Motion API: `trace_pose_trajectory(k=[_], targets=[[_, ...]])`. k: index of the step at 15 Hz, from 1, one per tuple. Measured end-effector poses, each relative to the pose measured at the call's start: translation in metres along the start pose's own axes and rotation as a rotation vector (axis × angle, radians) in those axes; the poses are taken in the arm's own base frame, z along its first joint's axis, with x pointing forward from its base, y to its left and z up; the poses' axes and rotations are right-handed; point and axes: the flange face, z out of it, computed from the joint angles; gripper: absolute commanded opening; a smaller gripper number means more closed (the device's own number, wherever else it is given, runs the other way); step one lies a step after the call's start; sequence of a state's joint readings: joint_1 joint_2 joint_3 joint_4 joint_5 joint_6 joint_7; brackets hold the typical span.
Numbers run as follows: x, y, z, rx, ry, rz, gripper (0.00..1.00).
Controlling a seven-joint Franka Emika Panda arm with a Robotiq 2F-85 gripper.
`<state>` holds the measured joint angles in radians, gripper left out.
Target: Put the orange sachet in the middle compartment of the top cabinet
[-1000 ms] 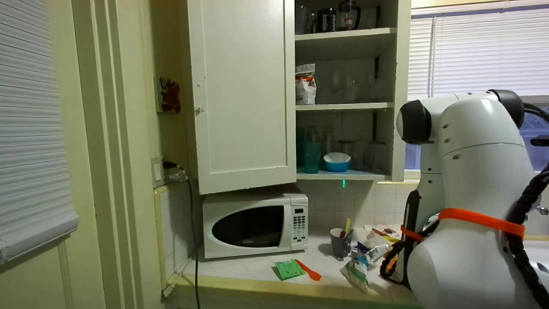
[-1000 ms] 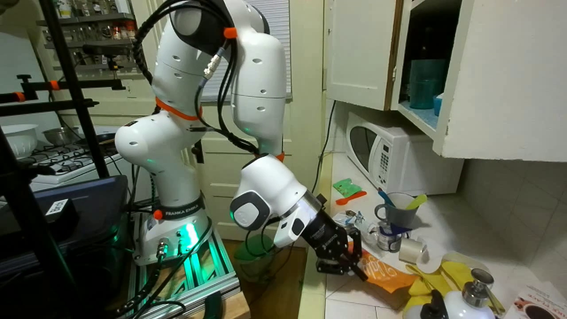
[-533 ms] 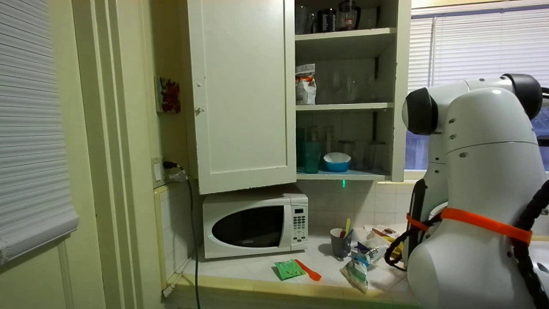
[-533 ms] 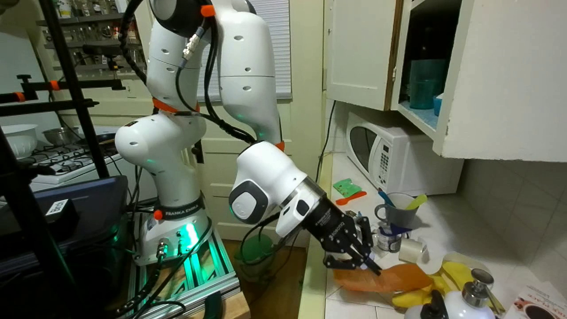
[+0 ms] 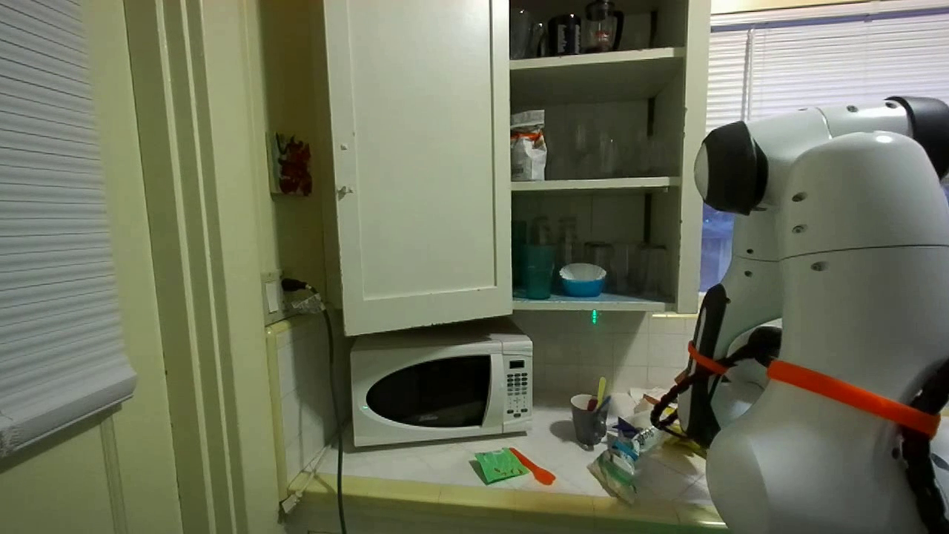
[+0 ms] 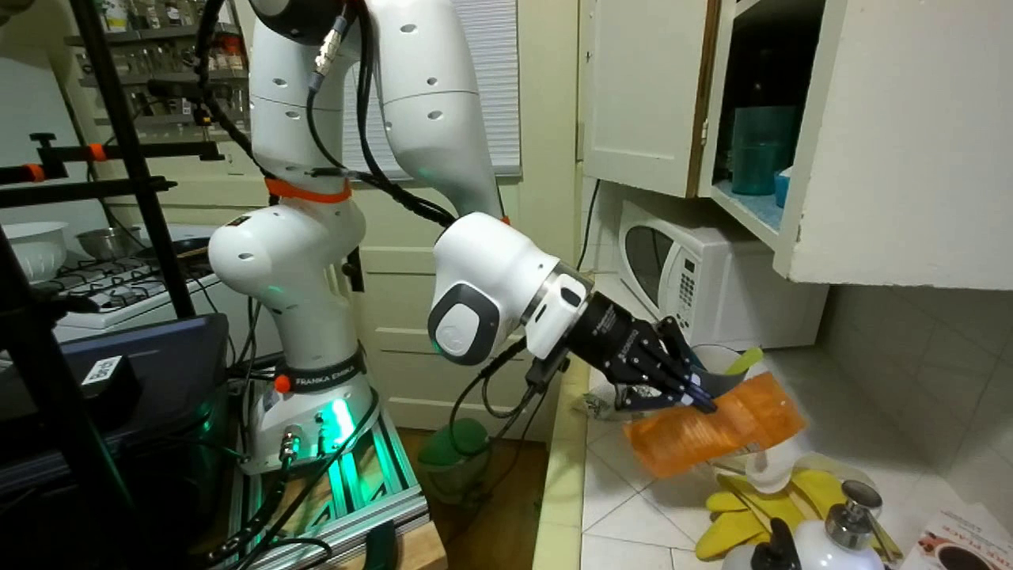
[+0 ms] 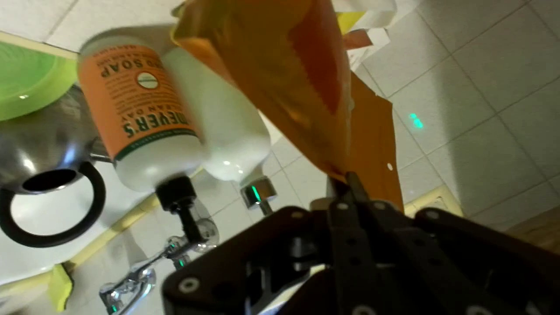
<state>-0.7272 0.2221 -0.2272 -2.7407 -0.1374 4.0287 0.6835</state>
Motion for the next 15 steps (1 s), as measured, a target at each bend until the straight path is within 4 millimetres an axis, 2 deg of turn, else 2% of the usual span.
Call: trace_pose_trajectory(k=[8, 12, 15], targets=[[0.013, -0.077, -0.028, 0.170, 0.058, -0.111, 0.01], [0.016, -0.081, -0.031, 0.178, 0.070, -0.110, 0.00], [0.001, -0.092, -0.030, 0.203, 0.048, -0.174, 0.00]])
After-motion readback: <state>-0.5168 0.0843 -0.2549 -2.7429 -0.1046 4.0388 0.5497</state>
